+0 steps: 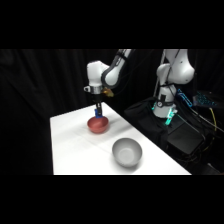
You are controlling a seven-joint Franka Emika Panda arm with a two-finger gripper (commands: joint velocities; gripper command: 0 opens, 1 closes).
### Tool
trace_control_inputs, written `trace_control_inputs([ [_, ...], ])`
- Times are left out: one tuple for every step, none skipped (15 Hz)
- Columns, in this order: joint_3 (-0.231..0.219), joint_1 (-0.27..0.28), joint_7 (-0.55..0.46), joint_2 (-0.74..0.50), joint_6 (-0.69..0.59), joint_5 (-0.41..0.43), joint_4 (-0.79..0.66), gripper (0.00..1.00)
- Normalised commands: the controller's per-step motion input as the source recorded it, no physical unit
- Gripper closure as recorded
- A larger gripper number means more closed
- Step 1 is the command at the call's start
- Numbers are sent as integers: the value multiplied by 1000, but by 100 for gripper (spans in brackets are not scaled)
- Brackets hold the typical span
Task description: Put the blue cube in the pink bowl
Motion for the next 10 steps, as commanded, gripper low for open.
trace_control_inputs([
  [121,-60,-114,307,341,250,84,77],
  [128,-72,-112,304,323,223,101,77],
  [126,-77,-97,275,292,178,107,77],
  [121,-78,-76,223,291,141,90,27],
  [87,-57,-17,159,256,73,74,27],
  [48,-36,29,69,226,12,41,17],
  [5,-7,68,-36,194,-54,-6,7],
  [-14,6,76,-101,163,-86,-29,0],
  [-44,30,93,-187,103,-130,-68,0],
  [-75,53,115,-270,82,-166,-109,0],
])
